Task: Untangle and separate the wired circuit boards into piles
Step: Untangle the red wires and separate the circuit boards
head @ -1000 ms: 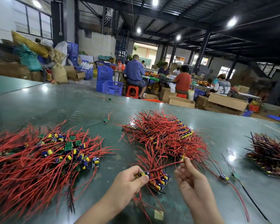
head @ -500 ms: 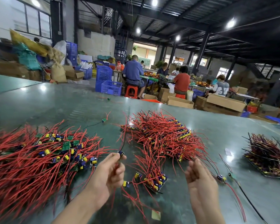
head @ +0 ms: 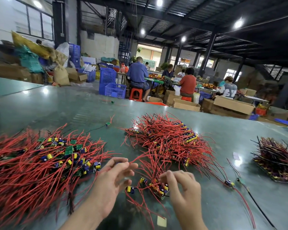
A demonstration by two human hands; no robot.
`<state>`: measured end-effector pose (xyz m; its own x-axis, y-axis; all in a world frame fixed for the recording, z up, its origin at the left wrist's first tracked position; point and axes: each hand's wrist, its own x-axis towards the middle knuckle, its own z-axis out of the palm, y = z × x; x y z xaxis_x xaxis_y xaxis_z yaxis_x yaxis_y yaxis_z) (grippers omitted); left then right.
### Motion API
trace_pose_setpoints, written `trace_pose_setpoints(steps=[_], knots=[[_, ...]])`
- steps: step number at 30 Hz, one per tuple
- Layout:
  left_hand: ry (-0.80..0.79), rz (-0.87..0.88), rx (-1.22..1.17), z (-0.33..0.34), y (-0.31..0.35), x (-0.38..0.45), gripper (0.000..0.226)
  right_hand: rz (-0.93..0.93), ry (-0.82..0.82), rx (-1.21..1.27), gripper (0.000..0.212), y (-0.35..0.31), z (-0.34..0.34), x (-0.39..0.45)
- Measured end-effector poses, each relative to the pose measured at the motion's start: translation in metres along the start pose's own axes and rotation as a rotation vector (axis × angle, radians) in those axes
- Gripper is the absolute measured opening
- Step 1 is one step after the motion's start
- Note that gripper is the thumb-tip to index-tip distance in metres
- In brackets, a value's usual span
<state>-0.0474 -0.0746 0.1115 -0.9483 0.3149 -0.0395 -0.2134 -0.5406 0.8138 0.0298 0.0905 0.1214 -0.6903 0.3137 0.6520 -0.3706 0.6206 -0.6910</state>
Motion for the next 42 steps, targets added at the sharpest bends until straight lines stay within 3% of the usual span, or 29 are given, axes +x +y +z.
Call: trace_pose_setpoints(steps=[2,5,8,11,15,18,21,23,25,27,31,34,38,42], knots=[[-0.010,0.064,0.091,0.005,-0.004,-0.003,0.015,-0.083,-0.004,-0.181,0.029,0.001,0.008,-0.003],[-0.075,0.139,0.185,0.015,-0.011,-0.009,0.028,0.162,-0.167,0.016,0.025,0.003,0.023,-0.007],[-0.165,0.225,0.274,0.024,-0.019,-0.013,0.035,0.444,-0.212,0.287,0.027,0.001,0.031,-0.006],[-0.203,0.286,0.371,0.026,-0.026,-0.017,0.038,0.503,-0.231,0.379,0.019,-0.001,0.028,-0.003],[-0.272,0.331,0.564,0.020,-0.031,-0.020,0.053,0.617,-0.149,0.581,0.015,0.002,0.025,-0.002],[-0.248,0.277,0.446,0.018,-0.034,-0.012,0.062,0.705,-0.056,0.799,0.018,0.002,0.018,0.004],[-0.237,-0.067,0.064,0.017,-0.022,-0.010,0.038,0.656,-0.060,0.804,0.017,0.000,0.010,0.007],[-0.345,-0.291,0.052,0.017,-0.014,-0.013,0.043,0.559,-0.111,0.616,0.014,-0.003,0.007,0.007],[-0.414,-0.378,0.134,0.016,-0.013,-0.015,0.042,0.447,-0.121,0.365,0.020,0.000,0.007,0.007],[-0.446,-0.412,0.143,0.017,-0.015,-0.018,0.034,0.412,-0.102,0.277,0.024,0.000,0.008,0.006],[-0.457,-0.362,0.350,0.017,-0.017,-0.018,0.013,0.451,-0.027,0.369,0.023,-0.004,0.005,0.007],[-0.491,-0.299,0.442,0.018,-0.015,-0.017,0.015,0.501,-0.035,0.468,0.019,-0.006,0.003,0.007],[-0.560,-0.325,0.391,0.017,-0.010,-0.017,0.026,0.574,-0.052,0.605,0.020,-0.008,0.002,0.007],[-0.510,-0.331,0.540,0.015,-0.020,-0.015,0.017,0.470,-0.043,0.502,0.030,-0.010,0.004,0.004]])
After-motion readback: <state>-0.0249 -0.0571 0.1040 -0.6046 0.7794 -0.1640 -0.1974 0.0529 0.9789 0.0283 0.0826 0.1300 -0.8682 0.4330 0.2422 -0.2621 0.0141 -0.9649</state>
